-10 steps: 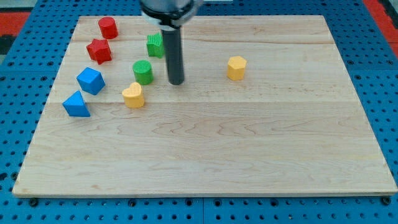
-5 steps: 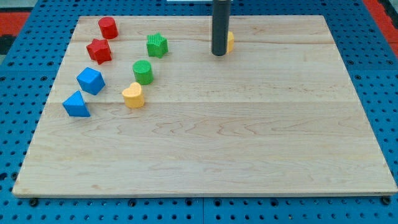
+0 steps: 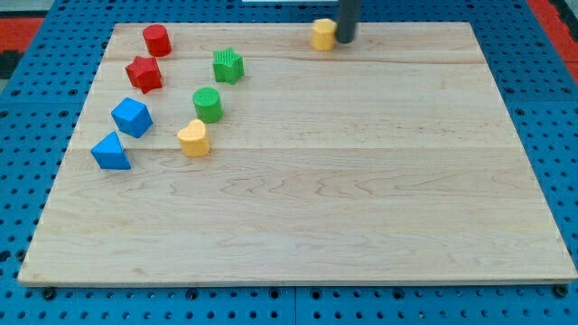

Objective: Place the yellow hexagon to the top right of the red circle

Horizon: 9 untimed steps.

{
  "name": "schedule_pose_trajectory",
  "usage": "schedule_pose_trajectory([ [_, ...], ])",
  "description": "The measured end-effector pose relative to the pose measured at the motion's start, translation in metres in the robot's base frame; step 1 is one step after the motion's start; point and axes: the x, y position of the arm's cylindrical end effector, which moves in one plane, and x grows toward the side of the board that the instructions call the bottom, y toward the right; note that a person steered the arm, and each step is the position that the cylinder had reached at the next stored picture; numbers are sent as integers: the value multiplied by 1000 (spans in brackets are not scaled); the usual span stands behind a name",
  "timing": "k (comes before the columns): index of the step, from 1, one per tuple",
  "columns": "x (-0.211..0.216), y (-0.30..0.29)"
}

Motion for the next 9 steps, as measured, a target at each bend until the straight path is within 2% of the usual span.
schedule_pose_trajectory([
  [1,0,-90],
  [2,-5,-32],
  [3,-30,-47],
  [4,-32,-117],
  [5,-32,-151],
  [6,-12,-140],
  [7,11,-174],
  [9,0,-223],
])
